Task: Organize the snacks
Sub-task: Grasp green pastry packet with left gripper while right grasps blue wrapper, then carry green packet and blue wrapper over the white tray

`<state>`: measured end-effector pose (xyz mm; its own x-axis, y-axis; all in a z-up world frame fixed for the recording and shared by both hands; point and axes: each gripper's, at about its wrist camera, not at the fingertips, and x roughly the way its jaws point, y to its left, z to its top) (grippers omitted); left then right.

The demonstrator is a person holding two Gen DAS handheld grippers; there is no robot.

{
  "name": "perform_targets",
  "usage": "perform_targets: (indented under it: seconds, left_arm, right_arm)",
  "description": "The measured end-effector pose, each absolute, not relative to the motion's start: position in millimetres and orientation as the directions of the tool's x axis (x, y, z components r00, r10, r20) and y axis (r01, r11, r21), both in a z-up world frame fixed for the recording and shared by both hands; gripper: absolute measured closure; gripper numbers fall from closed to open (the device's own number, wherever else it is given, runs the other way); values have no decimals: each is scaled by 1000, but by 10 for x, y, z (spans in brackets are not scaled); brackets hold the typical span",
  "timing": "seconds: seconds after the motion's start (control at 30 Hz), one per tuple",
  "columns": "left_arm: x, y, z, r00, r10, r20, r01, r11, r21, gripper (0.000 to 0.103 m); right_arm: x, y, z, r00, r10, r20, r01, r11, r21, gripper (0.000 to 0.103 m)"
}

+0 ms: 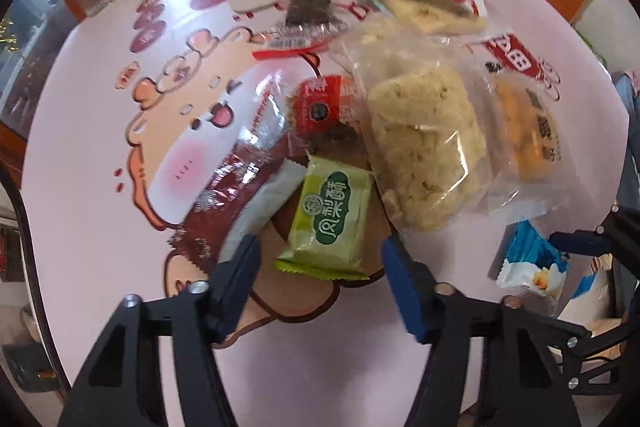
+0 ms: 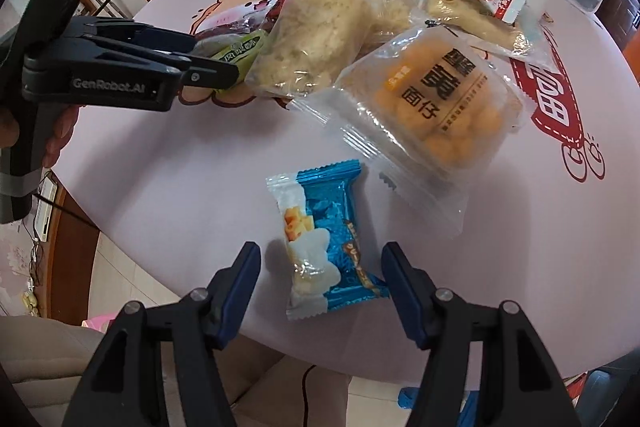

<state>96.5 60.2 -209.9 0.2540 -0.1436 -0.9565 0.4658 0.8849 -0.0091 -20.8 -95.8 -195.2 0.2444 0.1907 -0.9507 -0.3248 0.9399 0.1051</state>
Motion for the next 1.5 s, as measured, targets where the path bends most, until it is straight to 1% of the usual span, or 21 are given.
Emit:
perform_targets:
  seconds: [0.03,0.17,0.23,0.3,0.37,0.43,0.53,0.7,0.9,1.2,1.5]
  left_arm:
    - [980,591,-2126,242,-144,-959,467,884,-15,47]
    - [1021,559,-2170,238,-141,-961,469,883,-14,48]
    - [1043,553,-2176,238,-146,-960,468,883,-18,49]
    - [1061,540,-2170,236,-150,-960,474,880,-21,54]
    - [1047,513,-2149,235,-150,-960,484,875,-18,64]
    - [1044,475,-2140,237,-146,-960,486,874,-13,67]
    - [1013,457,-2131,253,-136,-958,468,884,-2,67]
    - [911,482,-2107,250,-144,-958,436,900,-21,68]
    - [691,565,-1927,245,-170,-955,416,908,-55,68]
    - [441,535,-1465,279,-233,-931,427,899,-97,68]
    - [587,251,-934,359,-315,-879,474,873,-120,68]
  right_arm:
    - [-200,-944,-1945,245,189,-951,-327,940,103,41]
    - [-193,-922,-1937,255,177,-951,-344,935,82,46]
    - [-195,-907,-1936,262,168,-950,-351,934,68,49]
    - [-196,-887,-1938,269,157,-950,-364,930,50,54]
    - [-207,-873,-1935,278,148,-949,-378,925,33,60]
    - [-194,-855,-1948,283,145,-948,-389,921,25,68]
    - [-162,-863,-1951,281,151,-948,-397,917,29,71]
    - [-142,-915,-1935,264,185,-947,-394,917,69,73]
    - [-152,-977,-1738,285,210,-935,-413,907,78,74]
    - [-156,-1035,-1360,354,236,-905,-442,895,60,74]
    - [90,-1194,-989,458,243,-855,-389,920,53,74]
